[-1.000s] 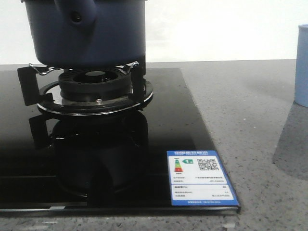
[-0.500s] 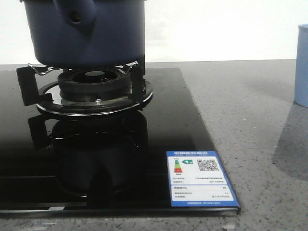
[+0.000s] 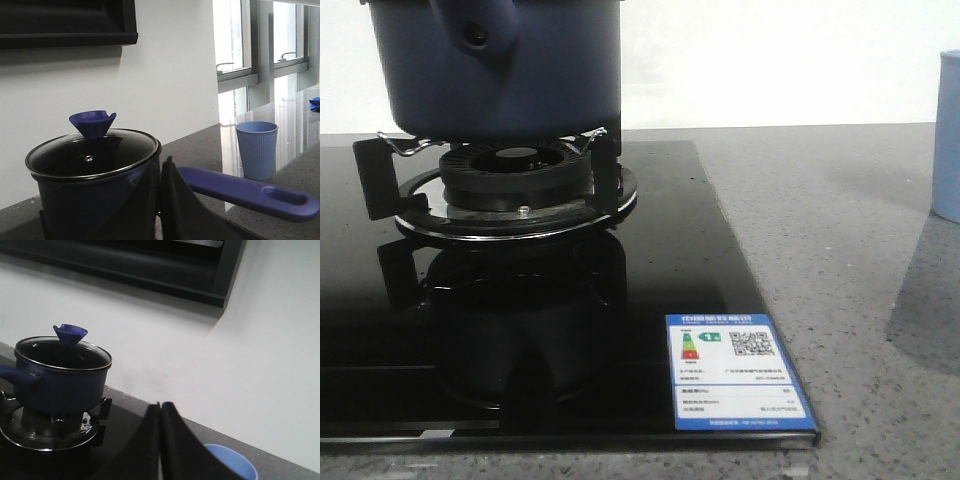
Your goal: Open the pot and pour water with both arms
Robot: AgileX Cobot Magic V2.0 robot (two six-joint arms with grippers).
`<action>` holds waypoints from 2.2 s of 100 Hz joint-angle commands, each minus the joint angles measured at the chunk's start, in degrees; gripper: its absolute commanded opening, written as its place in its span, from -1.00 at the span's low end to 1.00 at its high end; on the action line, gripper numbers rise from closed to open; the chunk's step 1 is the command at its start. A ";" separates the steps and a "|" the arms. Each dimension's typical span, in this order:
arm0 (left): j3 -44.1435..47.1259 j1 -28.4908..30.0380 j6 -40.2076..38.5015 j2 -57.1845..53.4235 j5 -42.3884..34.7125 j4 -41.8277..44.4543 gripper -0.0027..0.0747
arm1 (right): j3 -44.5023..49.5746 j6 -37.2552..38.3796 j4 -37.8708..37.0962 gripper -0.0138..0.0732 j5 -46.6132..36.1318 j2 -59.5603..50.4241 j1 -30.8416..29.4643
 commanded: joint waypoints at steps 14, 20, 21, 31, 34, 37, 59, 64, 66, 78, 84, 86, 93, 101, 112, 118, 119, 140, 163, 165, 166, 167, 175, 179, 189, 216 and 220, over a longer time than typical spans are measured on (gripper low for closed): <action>-0.39 -0.12 -0.42 0.40 0.61 -4.30 -0.98 | -1.10 -0.37 1.09 -0.83 -4.37 -0.88 0.10; -0.39 -0.12 -0.16 0.40 -1.11 -4.30 -0.98 | -1.10 -0.37 1.09 -0.83 -4.37 -0.88 0.10; -0.39 -0.12 -0.16 0.40 -1.52 -4.30 -0.98 | -1.10 -0.37 1.09 -0.83 -4.37 -0.88 0.10; -0.39 -0.12 0.54 0.40 -3.50 -4.02 -0.98 | -1.10 -0.37 1.09 -0.83 -4.37 -0.88 0.10; -0.39 -0.12 1.28 0.40 -3.61 -3.69 -0.98 | -1.10 -0.37 1.09 -0.83 -4.37 -0.88 0.10; -0.39 -0.12 1.40 0.40 -3.61 -1.37 -0.98 | -1.10 -0.37 1.09 -0.83 -4.37 -0.88 0.10; -0.29 1.52 -26.64 0.31 -6.16 35.61 -0.98 | -1.10 -0.37 1.09 -0.83 -4.37 -0.88 0.10; 0.19 2.81 -34.06 -0.31 -6.43 42.85 -0.98 | -1.10 -0.37 1.09 -0.83 -4.37 -0.88 0.10; 0.30 3.44 -36.44 -0.55 -6.76 45.19 -0.98 | -1.10 -0.37 1.09 -0.83 -4.37 -0.88 0.10; 3.44 6.62 -48.50 -3.96 -12.27 55.09 -0.98 | -1.10 -0.37 1.09 -0.83 -4.37 -0.88 0.10; 5.61 7.41 -57.84 -6.33 -17.99 62.02 -0.98 | -1.10 -0.37 1.09 -0.83 -4.37 -0.88 0.10; 6.53 7.54 -60.49 -7.28 -20.12 64.04 -0.98 | -1.10 -0.37 1.09 -0.83 -4.37 -0.88 0.10; 10.03 7.64 -76.15 -10.57 -27.49 76.56 -0.98 | -1.10 -0.37 1.09 -0.83 -4.37 -0.88 0.10; 14.05 7.64 -94.70 -13.97 -34.51 93.29 -0.98 | -1.10 -0.37 1.09 -0.83 -4.37 -0.88 0.10; 18.79 7.64 -99.46 -17.33 -38.97 96.94 -0.98 | -1.10 -0.37 1.09 -0.83 -4.37 -0.88 0.10; 20.41 7.66 -99.46 -18.61 -38.29 95.54 -0.98 | -1.10 -0.37 1.09 -0.83 -4.37 -0.88 0.10; 20.41 7.66 -99.46 -18.75 -36.71 95.53 -0.98 | -1.10 -0.37 1.09 -0.83 -4.37 -0.88 0.10; 20.26 7.89 -99.46 -19.24 -15.93 97.74 -0.98 | -1.10 -0.37 1.09 -0.83 -4.37 -0.88 0.10; 20.26 7.89 -99.35 -19.24 -14.85 96.41 -0.98 | -1.10 -0.37 1.09 -0.83 -4.37 -0.88 0.10; 20.26 7.89 -99.35 -19.24 -14.85 96.41 -0.98 | -1.10 -0.37 1.09 -0.83 -4.37 -0.88 0.10; 20.26 7.89 -99.35 -19.24 -14.85 96.41 -0.98 | -1.10 -0.37 1.09 -0.83 -4.37 -0.88 0.10; 20.26 7.89 -99.35 -19.24 -14.85 96.41 -0.98 | -1.10 -0.37 1.09 -0.83 -4.37 -0.88 0.10; 20.26 7.89 -99.35 -19.24 -14.85 96.41 -0.98 | -1.10 -0.37 1.09 -0.83 -4.37 -0.88 0.10; 20.26 7.89 -99.35 -19.24 -14.85 96.41 -0.98 | -1.10 -0.37 1.09 -0.83 -4.37 -0.88 0.10; 20.26 7.89 -99.35 -19.24 -14.85 96.41 -0.98 | -1.10 -0.37 1.09 -0.83 -4.37 -0.88 0.10; 20.26 7.89 -99.35 -19.24 -14.85 96.41 -0.98 | -1.10 -0.37 1.09 -0.83 -4.37 -0.88 0.10; 20.26 7.89 -99.35 -19.24 -14.85 96.41 -0.98 | -1.10 -0.37 1.09 -0.83 -4.37 -0.88 0.10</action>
